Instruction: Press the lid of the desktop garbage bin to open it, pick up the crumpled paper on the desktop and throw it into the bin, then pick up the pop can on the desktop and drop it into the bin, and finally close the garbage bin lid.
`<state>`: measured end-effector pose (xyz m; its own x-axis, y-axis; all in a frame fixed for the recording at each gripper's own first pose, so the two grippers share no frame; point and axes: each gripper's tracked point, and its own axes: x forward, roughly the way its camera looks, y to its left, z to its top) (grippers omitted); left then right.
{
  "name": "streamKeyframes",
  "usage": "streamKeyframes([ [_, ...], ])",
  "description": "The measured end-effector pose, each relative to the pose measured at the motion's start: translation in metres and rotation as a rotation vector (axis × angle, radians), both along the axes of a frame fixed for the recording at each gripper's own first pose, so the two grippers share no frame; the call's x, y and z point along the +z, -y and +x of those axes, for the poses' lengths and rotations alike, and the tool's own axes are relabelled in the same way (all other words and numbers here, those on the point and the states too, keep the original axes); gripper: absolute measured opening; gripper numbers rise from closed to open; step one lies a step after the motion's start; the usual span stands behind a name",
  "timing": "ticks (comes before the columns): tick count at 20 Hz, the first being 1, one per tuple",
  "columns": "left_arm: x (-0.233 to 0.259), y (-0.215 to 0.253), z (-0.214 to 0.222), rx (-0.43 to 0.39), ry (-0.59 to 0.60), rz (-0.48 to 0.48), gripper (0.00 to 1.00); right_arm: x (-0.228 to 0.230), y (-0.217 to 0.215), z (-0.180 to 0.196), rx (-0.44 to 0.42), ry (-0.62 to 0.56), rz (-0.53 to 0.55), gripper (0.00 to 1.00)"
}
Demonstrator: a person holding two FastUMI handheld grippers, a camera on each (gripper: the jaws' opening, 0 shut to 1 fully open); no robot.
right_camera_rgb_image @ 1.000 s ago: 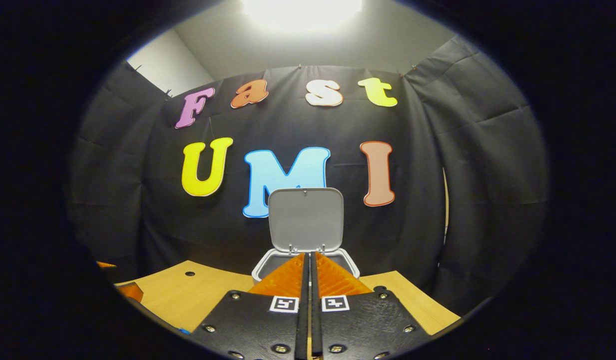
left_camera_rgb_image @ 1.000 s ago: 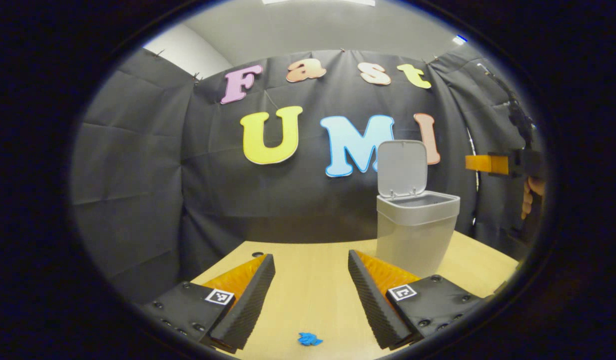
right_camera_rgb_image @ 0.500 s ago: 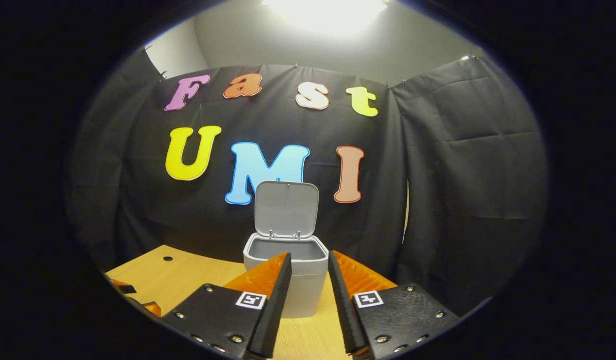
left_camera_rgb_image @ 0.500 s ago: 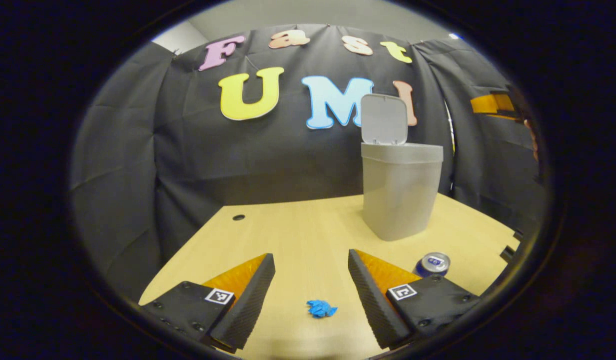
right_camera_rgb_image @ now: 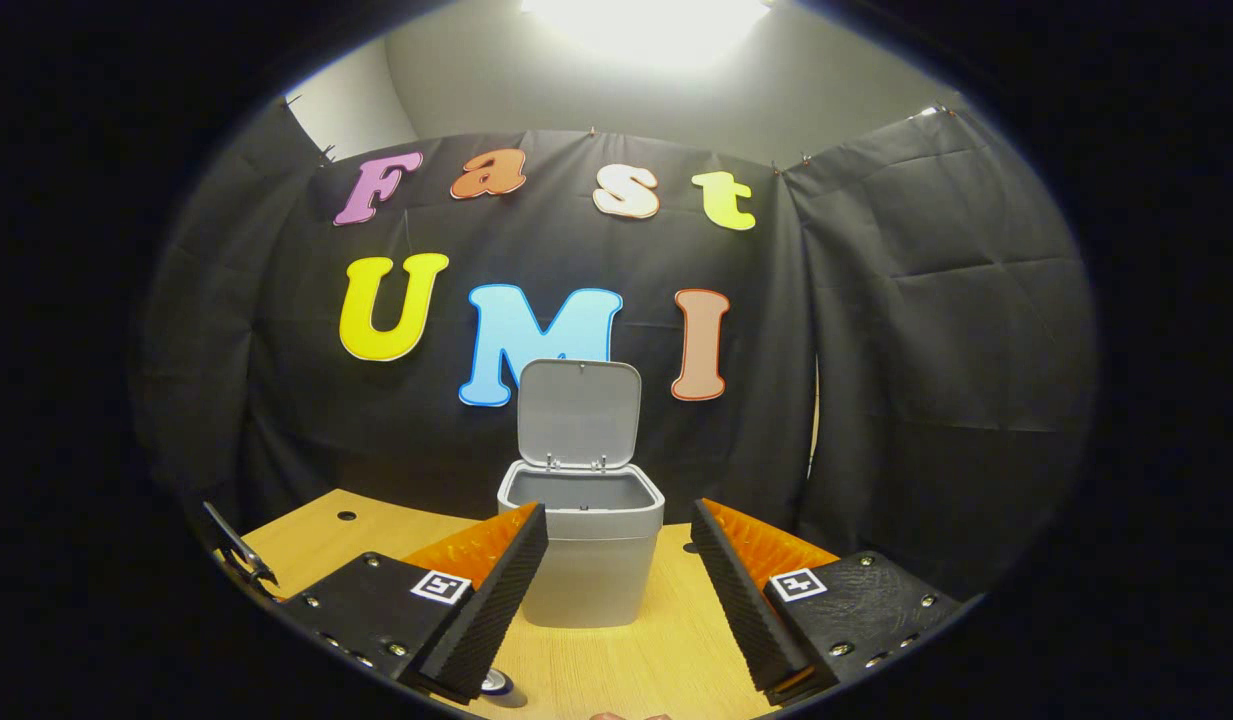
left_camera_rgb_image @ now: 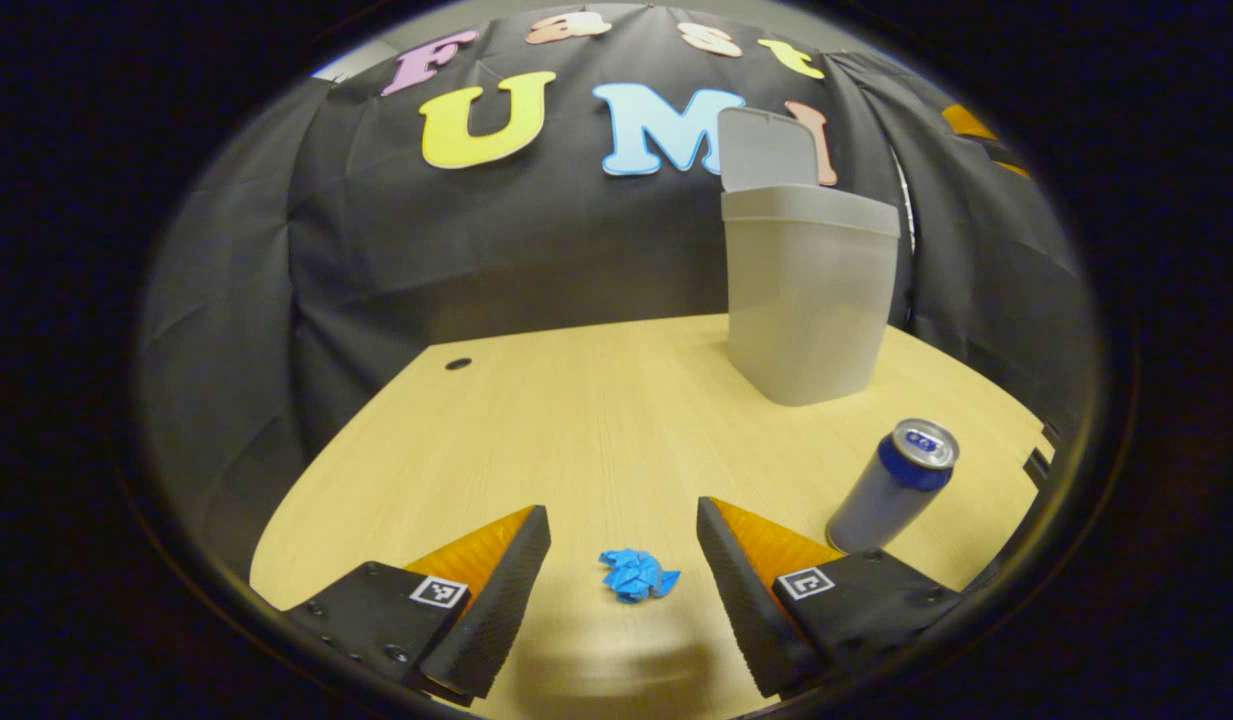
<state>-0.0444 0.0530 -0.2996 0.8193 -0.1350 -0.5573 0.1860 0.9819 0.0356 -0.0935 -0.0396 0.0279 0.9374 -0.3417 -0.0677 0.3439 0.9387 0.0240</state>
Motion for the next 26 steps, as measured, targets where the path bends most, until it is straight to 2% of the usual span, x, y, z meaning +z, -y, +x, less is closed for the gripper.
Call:
streamKeyframes([
  [1, -0.010, 0.001, -0.002, 0.009, -0.026, 0.008, 0.97, -0.003, 0.002, 0.000, 0.003, -0.009, -0.008, 0.93],
  [2, -0.020, 0.001, -0.004, 0.013, -0.057, 0.018, 1.00, -0.007, 0.005, 0.000, 0.006, -0.022, -0.013, 0.93],
  [4, -0.037, 0.002, -0.007, 0.019, -0.100, 0.026, 0.97, -0.014, 0.006, 0.000, 0.025, -0.042, -0.005, 0.93],
  [8, -0.055, 0.005, -0.008, 0.046, -0.153, 0.023, 1.00, -0.022, 0.016, -0.004, 0.034, -0.061, -0.001, 0.93],
  [11, -0.071, 0.003, -0.010, 0.076, -0.205, 0.006, 0.93, -0.025, 0.026, -0.006, 0.021, -0.063, 0.009, 0.93],
  [12, -0.067, 0.003, -0.006, 0.073, -0.182, 0.001, 1.00, -0.026, 0.029, -0.007, 0.014, -0.062, 0.015, 0.93],
  [16, -0.069, 0.006, -0.004, 0.064, -0.172, 0.008, 0.99, -0.033, 0.037, -0.007, -0.002, -0.068, 0.040, 0.93],
  [20, -0.070, 0.015, 0.000, 0.023, -0.165, 0.009, 0.81, -0.037, 0.036, -0.005, 0.000, -0.067, 0.053, 0.93],
  [22, -0.070, 0.016, 0.001, 0.027, -0.161, 0.020, 0.65, -0.038, 0.035, -0.005, 0.001, -0.067, 0.053, 0.93],
  [23, -0.068, 0.016, 0.002, 0.032, -0.156, 0.016, 0.51, -0.038, 0.036, -0.005, 0.000, -0.066, 0.056, 0.93],
  [24, -0.069, 0.014, 0.000, 0.041, -0.160, 0.017, 0.47, -0.039, 0.037, -0.005, 0.000, -0.066, 0.059, 0.93],
  [25, -0.069, 0.013, 0.001, 0.038, -0.155, 0.018, 0.34, -0.039, 0.039, -0.007, -0.003, -0.067, 0.063, 0.93],
  [26, -0.068, 0.013, 0.001, 0.031, -0.155, 0.014, 0.34, -0.040, 0.040, -0.008, -0.006, -0.068, 0.065, 0.93],
])
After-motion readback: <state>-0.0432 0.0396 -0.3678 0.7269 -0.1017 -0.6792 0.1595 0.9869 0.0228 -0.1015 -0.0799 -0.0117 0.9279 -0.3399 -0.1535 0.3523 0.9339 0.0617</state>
